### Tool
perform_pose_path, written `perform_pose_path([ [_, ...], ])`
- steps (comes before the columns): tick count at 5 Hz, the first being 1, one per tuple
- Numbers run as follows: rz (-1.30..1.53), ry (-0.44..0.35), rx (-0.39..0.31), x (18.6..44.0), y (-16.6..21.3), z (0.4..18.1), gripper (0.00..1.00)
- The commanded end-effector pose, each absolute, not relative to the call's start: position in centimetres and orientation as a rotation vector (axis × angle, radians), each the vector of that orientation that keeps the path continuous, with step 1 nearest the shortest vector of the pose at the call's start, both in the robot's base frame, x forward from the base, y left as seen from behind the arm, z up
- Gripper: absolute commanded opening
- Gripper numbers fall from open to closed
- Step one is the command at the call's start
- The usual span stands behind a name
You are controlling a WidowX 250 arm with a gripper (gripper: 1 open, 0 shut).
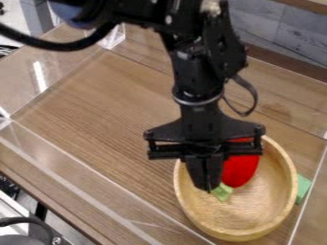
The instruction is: Put the green stick in the brown bowl
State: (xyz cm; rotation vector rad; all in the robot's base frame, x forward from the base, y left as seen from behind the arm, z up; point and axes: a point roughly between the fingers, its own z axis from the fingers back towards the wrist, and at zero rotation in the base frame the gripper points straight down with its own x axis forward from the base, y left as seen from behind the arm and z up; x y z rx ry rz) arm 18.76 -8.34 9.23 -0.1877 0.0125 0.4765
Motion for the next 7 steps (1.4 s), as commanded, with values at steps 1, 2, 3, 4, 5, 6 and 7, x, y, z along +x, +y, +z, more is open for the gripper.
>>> perform_pose_path([
  [1,0.603,-0.032,-0.23,19.2,-8.1,8.1,0.0],
  [2,0.713,-0.027,-0.24,19.1,-7.9,5.7,0.0],
  [3,0.719,-0.028,-0.249,18.9,-9.5,6.2,0.0],
  [4,0.724,-0.029,-0.249,18.7,-10.9,6.9,0.0],
  [5,0.688,-0.016,-0.248,18.6,-10.6,6.5,0.0],
  [6,0.649,-0.007,-0.247,18.4,-10.3,6.3,0.0],
  [7,0.682,-0.008,-0.246,18.0,-11.0,5.9,0.0],
])
